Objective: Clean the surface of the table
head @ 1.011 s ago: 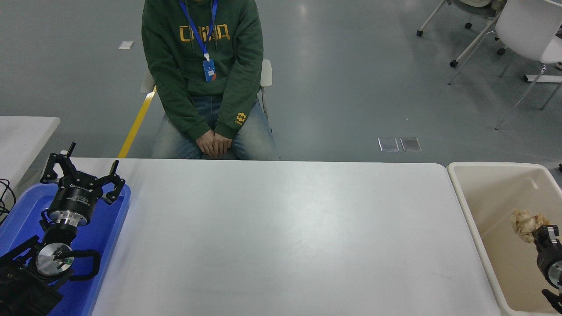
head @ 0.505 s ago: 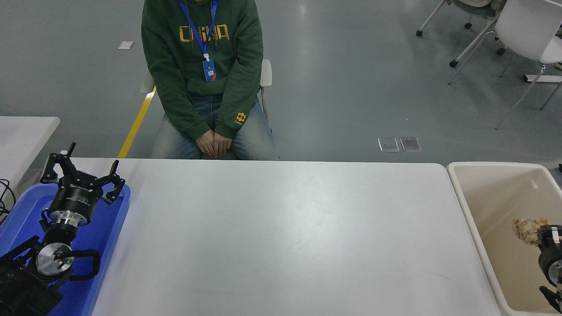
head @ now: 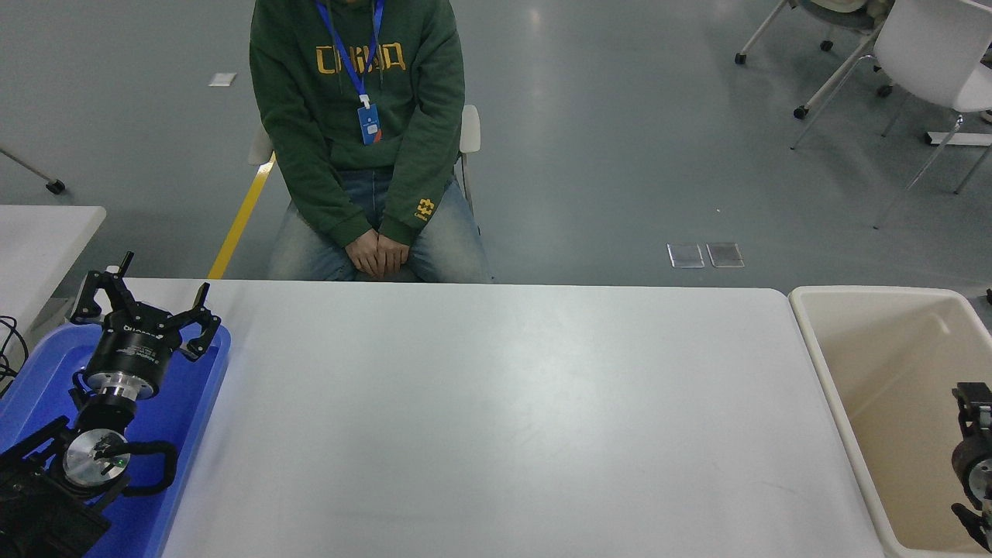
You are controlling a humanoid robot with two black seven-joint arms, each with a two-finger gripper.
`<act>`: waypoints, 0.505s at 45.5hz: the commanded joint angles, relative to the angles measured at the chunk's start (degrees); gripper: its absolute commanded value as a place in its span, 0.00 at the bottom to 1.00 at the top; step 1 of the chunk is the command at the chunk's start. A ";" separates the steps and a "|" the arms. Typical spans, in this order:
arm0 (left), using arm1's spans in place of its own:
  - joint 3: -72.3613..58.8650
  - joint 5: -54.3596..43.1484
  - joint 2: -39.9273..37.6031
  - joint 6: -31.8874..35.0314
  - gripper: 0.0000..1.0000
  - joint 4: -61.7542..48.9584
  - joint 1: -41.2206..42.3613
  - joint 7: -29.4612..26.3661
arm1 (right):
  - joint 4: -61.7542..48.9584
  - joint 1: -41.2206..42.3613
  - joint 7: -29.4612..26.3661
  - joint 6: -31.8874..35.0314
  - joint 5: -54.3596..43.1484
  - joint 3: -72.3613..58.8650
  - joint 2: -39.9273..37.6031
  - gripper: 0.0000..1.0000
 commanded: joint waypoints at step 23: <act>0.01 0.00 -0.02 0.05 1.00 0.01 0.00 0.00 | 25.00 0.18 1.56 9.79 6.49 26.04 -9.17 1.00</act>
